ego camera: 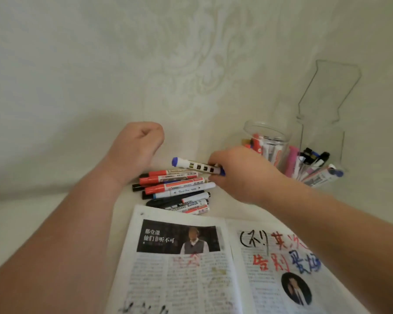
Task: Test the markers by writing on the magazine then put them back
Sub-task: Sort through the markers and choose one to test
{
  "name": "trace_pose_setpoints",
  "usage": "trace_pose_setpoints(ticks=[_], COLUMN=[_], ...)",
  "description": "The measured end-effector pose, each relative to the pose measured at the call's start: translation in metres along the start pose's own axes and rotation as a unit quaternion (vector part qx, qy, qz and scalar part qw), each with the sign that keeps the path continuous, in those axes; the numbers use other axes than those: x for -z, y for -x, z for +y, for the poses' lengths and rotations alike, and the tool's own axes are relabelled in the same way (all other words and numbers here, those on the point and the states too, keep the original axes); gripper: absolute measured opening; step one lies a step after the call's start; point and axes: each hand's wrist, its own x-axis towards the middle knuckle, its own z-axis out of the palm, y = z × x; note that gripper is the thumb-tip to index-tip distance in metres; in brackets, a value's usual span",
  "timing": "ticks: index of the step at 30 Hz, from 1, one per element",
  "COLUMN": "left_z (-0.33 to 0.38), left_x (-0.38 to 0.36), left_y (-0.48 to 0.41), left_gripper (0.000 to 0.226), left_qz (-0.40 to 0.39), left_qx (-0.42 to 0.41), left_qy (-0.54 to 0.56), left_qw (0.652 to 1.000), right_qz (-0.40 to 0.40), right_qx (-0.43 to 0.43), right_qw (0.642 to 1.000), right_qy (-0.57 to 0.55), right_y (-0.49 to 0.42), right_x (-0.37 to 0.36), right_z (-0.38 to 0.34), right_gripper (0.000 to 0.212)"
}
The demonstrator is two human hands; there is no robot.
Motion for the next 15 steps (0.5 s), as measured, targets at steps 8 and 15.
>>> trace_pose_setpoints(ticks=[8,15], left_z=[-0.015,-0.010], left_x=[-0.004,-0.024], left_y=[-0.002,0.006], left_gripper=[0.027,0.050], left_qz=[0.075,0.064], left_qx=[-0.013,-0.105], left_qy=[-0.027,-0.001], left_qw=[0.997,0.992], right_qz=[-0.023,0.056], right_qx=[-0.029,-0.091], right_qw=[0.999,0.964], right_qy=[0.007,-0.242], right_y=[-0.045,-0.015], right_x=[-0.015,0.000], right_z=[-0.035,-0.014], right_gripper=[0.010,0.017])
